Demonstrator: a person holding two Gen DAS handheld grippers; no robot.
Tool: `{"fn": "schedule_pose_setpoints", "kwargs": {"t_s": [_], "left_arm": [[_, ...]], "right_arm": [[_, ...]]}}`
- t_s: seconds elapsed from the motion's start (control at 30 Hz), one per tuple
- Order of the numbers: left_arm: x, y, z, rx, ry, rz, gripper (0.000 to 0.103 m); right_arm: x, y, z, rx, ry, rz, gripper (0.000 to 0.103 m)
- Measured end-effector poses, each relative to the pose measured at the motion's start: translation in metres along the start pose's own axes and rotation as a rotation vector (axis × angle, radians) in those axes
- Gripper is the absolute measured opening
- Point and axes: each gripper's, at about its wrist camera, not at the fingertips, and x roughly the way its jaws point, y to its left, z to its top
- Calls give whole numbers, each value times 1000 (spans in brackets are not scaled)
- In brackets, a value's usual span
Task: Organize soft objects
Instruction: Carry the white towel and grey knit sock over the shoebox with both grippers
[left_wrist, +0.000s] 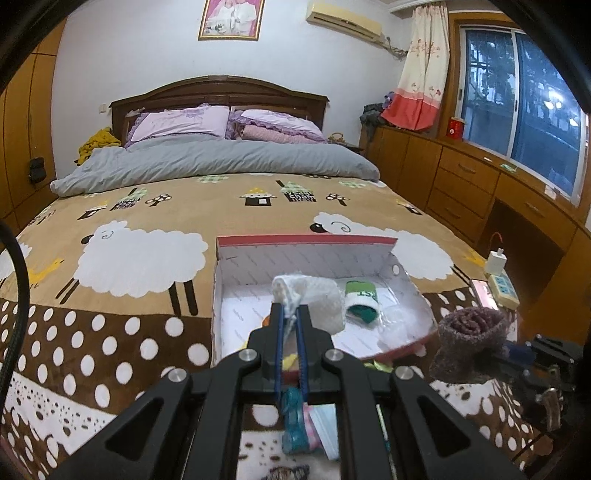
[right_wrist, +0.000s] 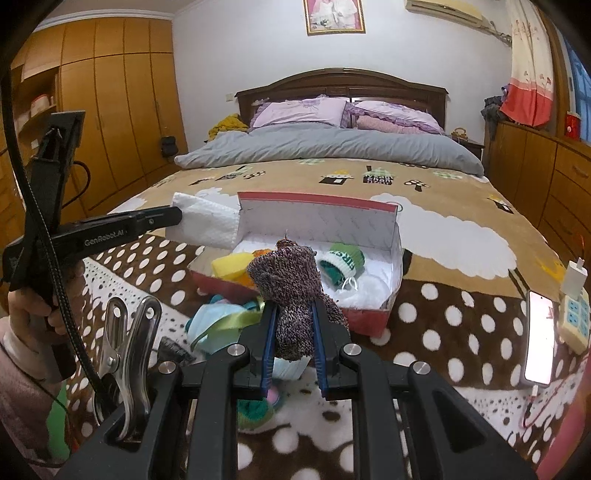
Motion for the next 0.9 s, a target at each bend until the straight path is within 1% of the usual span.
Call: {"fn": "schedule_pose_setpoints", "kwargs": {"t_s": [0.53, 0.9], "left_arm": [[70, 8, 21, 11, 35, 50, 7], [117, 16, 18, 2, 91, 71, 7]], "right_arm": [[49, -25, 23, 32, 14, -1, 19], [73, -46, 32, 60, 32, -38, 19]]}}
